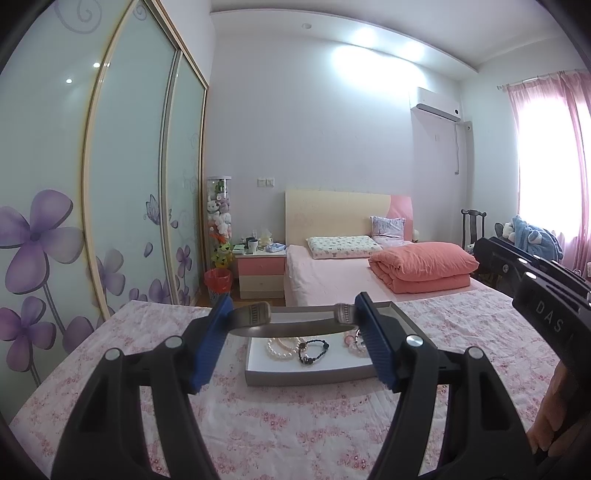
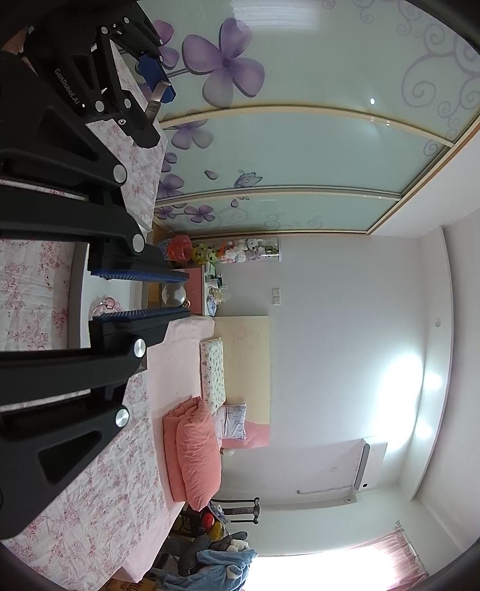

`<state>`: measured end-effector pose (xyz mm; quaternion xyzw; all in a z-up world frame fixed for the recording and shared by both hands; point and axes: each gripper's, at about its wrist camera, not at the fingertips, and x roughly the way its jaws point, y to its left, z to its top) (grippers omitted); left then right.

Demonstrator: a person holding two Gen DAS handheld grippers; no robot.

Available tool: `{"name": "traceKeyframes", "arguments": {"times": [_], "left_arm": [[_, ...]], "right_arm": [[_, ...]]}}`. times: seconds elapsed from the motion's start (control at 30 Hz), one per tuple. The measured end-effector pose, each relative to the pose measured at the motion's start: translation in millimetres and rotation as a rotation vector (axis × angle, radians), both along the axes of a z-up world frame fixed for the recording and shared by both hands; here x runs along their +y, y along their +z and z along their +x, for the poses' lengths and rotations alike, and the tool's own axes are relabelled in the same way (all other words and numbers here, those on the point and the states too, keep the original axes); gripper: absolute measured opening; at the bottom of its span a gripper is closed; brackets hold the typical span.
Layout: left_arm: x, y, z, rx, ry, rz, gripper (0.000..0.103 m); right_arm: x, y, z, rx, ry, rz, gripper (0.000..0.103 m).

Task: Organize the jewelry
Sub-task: 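Lift the cuff and earring and carry them over the gray tray, then lower both pieces into the tray and open both grippers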

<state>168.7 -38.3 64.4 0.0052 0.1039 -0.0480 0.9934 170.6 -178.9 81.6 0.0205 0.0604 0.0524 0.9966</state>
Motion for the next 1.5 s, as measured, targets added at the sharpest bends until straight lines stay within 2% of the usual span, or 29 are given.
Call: {"name": "traceKeyframes", "arguments": {"times": [0.4,0.57,0.7,0.83,1.07,1.23,1.5], "left_arm": [[-8.7,-4.9,26.1,0.007,0.015,0.014,0.066],[-14.4,-7.5,48.4,0.023,0.018,0.020,0.066],[-11.6,-15.7,80.4,0.064,0.013,-0.005,0.066],[-8.9,-26.1,117.3,0.108,0.007,-0.014,0.066],[-5.2,-54.4,183.2,0.242,-0.032,-0.065,0.066],[-13.0,-73.3,211.5,0.299,-0.063,-0.052,0.066],[-14.5,-94.1,239.5,0.381,-0.077,-0.051,0.066]], "right_arm": [[0.3,-0.1,16.4,-0.020,-0.016,0.012,0.014],[-1.4,-1.5,35.6,-0.016,-0.012,0.010,0.014],[-5.5,-8.5,64.1,0.010,-0.004,0.029,0.014],[-12.5,-23.2,103.2,0.077,0.013,0.065,0.014],[-25.7,-57.9,169.0,0.264,0.055,0.149,0.014],[-25.2,-77.8,191.7,0.356,0.050,0.140,0.014],[-23.9,-94.2,208.5,0.428,0.048,0.150,0.014]]}}
